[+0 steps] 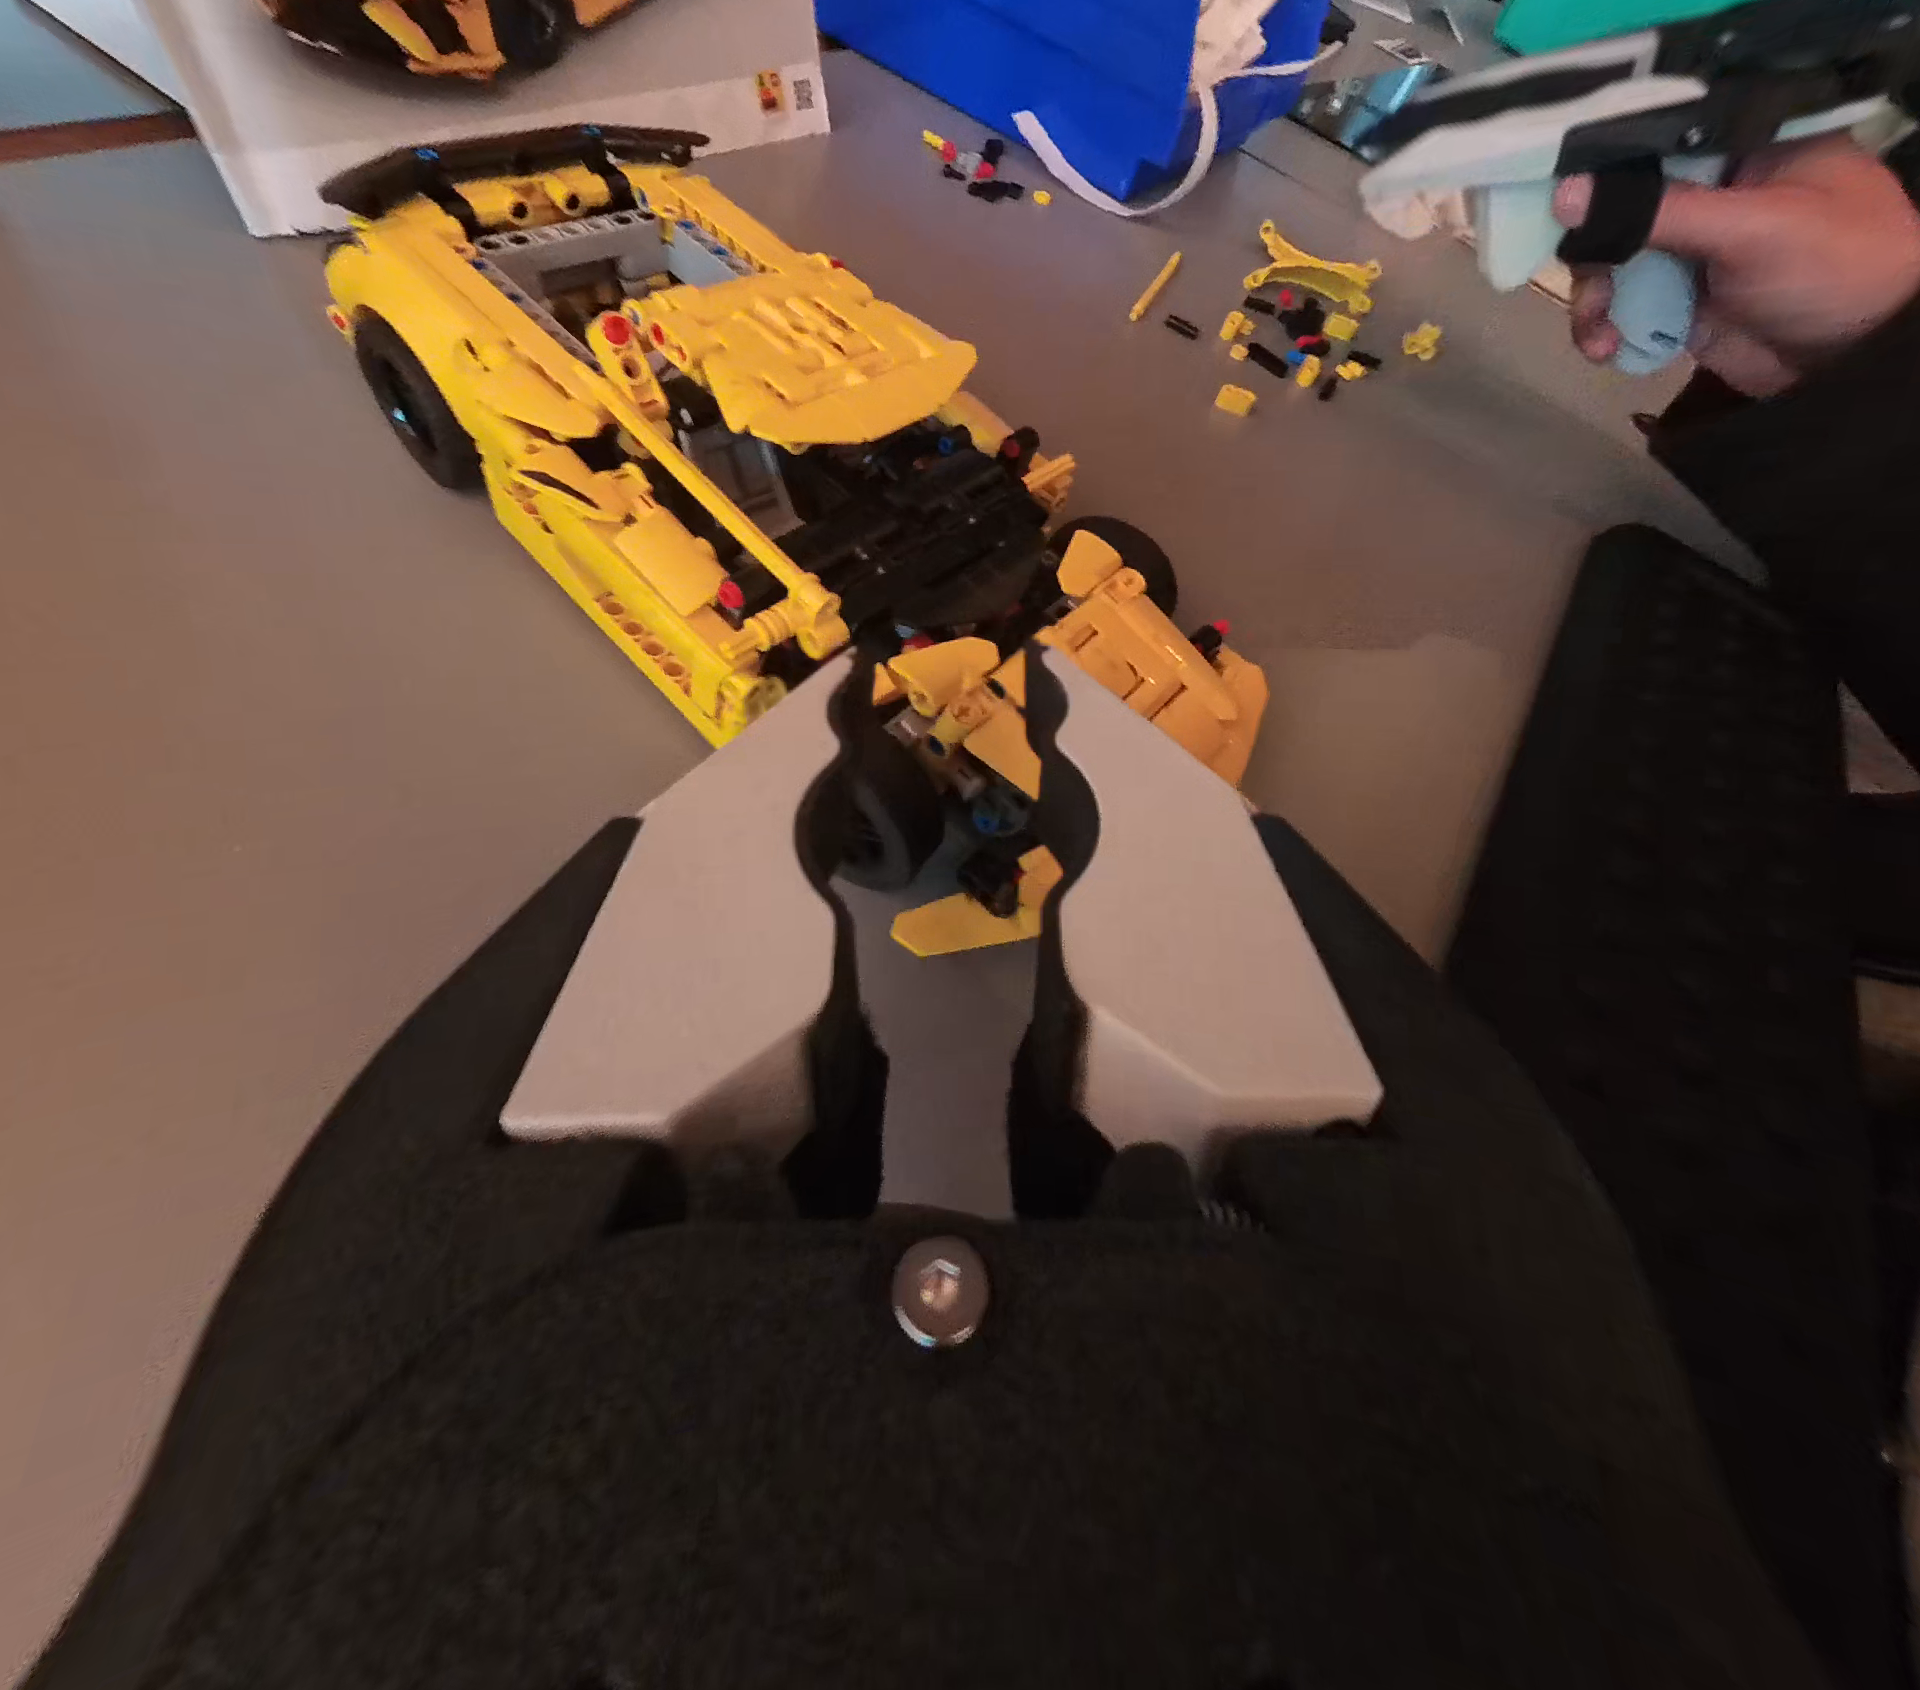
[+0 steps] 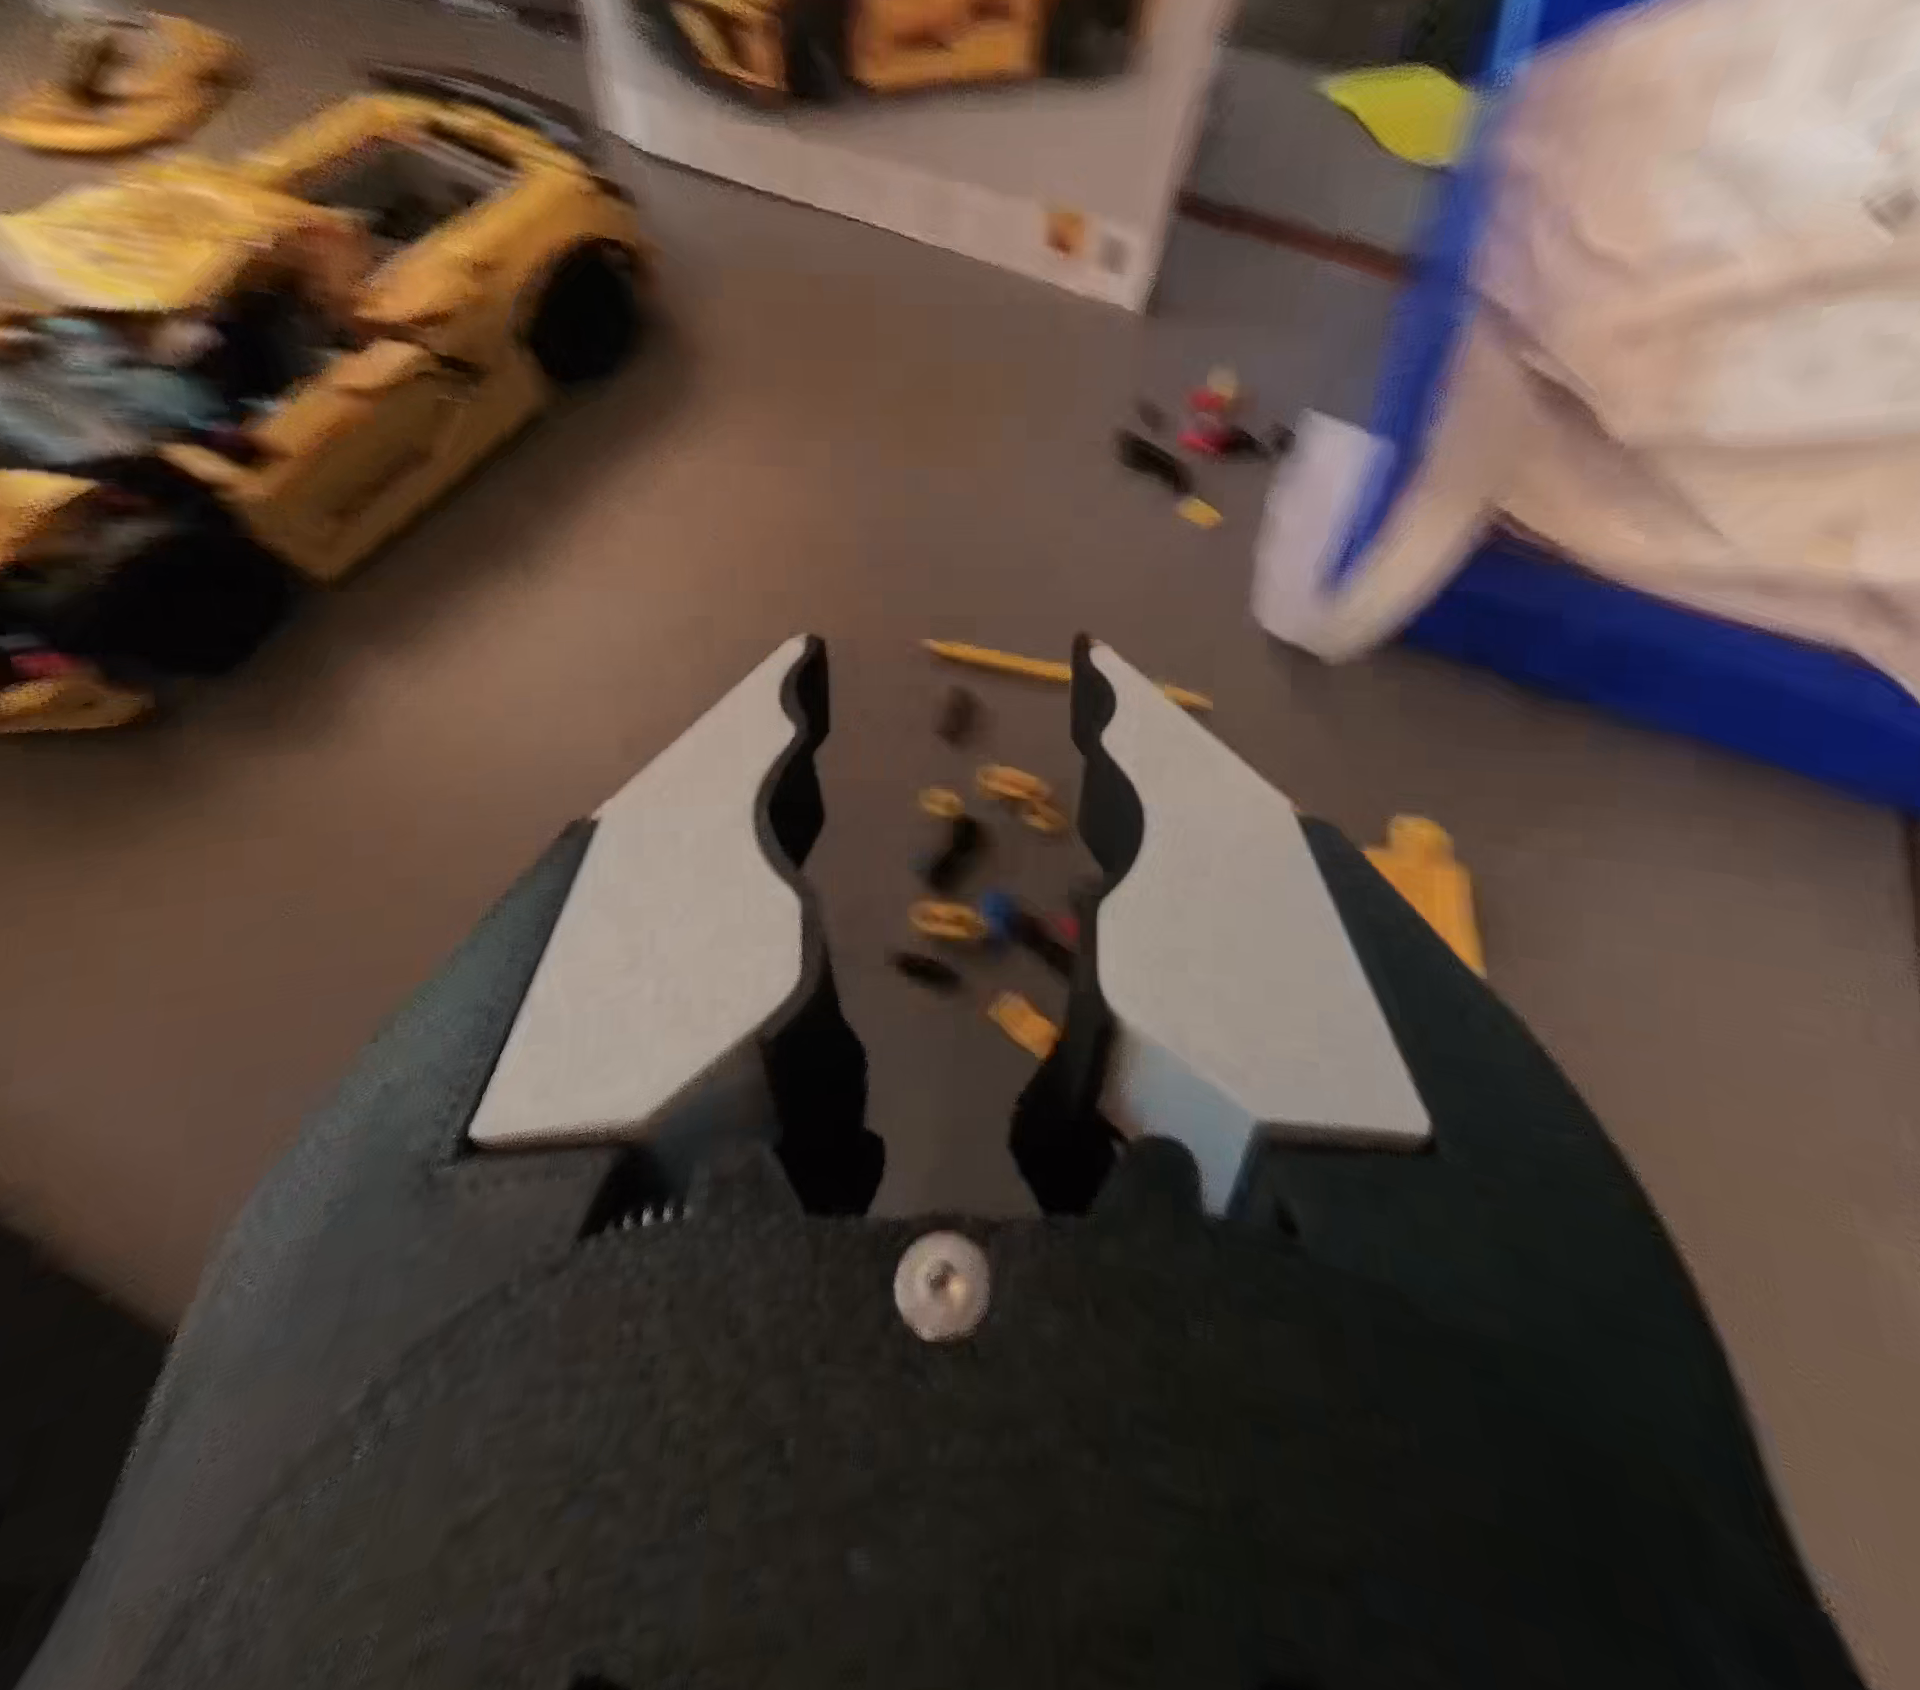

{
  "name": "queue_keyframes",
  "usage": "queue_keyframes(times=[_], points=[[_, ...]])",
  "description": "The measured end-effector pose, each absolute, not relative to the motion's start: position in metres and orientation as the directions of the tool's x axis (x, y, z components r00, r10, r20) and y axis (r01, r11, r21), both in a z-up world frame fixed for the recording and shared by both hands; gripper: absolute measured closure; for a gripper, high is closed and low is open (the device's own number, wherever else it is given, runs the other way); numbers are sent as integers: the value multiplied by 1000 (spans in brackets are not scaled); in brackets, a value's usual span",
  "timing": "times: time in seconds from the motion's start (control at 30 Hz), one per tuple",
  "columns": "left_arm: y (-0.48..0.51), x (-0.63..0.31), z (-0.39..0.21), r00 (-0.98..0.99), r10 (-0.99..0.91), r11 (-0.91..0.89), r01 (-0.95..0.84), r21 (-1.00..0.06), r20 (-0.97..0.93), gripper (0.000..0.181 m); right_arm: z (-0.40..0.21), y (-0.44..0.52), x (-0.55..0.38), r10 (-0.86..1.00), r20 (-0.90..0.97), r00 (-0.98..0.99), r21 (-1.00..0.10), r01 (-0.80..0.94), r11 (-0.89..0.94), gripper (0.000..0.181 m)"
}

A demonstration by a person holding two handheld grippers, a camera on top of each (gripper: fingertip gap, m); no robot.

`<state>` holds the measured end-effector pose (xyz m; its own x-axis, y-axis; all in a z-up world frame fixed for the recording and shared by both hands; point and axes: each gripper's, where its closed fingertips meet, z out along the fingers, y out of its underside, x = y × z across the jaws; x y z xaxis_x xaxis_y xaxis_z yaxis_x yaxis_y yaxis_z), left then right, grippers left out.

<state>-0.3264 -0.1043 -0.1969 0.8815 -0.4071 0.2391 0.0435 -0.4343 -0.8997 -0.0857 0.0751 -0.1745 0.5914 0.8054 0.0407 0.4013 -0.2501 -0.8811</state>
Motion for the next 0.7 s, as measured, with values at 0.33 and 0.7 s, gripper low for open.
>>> queue_keyframes(times=[0.33,0.7], points=[[-145,-311,-225,800,-563,-507,-135,-851,208,149,-223,-113,-236,983,-82,-163,-835,549,22,123],[-146,-303,-235,766,-641,-450,-319,-834,53,155,-239,-111,-250,948,124,-294,-792,546,273,154]])
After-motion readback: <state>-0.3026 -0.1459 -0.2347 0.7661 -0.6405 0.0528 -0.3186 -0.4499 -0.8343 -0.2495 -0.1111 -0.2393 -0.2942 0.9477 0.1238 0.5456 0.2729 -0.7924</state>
